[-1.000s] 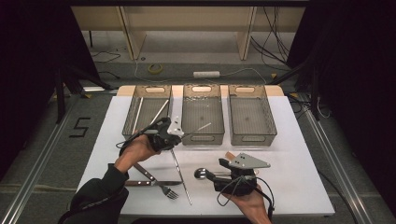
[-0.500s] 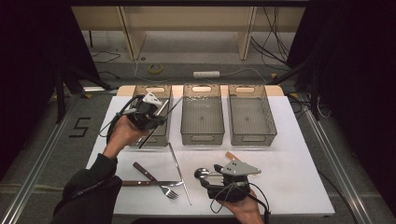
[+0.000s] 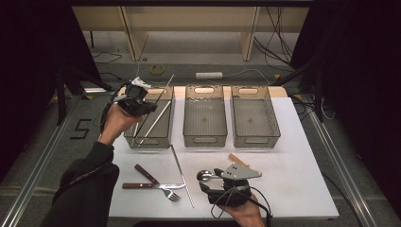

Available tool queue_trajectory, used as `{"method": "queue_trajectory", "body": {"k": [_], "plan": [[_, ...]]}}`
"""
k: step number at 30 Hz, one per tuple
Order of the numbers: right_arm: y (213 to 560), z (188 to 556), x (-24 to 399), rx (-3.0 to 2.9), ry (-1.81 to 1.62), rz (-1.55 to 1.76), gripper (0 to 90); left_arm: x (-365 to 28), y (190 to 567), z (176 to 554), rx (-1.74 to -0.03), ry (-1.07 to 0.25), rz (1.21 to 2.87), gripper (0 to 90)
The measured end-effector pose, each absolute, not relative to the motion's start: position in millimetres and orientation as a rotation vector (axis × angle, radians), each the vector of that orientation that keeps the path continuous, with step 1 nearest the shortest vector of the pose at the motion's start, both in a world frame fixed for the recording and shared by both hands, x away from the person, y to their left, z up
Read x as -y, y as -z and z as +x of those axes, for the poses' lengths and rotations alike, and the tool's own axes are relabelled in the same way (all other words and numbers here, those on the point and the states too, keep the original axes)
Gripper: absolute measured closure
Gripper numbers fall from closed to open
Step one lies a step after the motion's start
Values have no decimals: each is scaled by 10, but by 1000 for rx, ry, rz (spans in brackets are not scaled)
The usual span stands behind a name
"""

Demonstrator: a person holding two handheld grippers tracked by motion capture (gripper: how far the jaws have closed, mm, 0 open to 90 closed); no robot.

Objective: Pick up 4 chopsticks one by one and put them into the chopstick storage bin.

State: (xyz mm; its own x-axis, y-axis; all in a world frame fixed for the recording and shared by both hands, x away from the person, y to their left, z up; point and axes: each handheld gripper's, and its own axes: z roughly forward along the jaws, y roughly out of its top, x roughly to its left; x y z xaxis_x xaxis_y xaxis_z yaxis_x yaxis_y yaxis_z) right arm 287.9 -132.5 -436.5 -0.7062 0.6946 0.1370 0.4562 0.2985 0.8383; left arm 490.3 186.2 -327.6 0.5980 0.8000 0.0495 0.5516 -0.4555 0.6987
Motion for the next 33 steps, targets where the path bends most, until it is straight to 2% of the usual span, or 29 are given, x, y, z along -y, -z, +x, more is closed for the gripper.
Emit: {"method": "queue_trajectory", "body": {"k": [13,33], "plan": [[4373,2848,1266,-2335,-1371,1018,308,-2150,3508,5196,-1224,-501,2023,850],[4388,2830,1218,-2353,-1366,1002,308,-2259,3884,5268,-1309,-475,1998,847]]}}
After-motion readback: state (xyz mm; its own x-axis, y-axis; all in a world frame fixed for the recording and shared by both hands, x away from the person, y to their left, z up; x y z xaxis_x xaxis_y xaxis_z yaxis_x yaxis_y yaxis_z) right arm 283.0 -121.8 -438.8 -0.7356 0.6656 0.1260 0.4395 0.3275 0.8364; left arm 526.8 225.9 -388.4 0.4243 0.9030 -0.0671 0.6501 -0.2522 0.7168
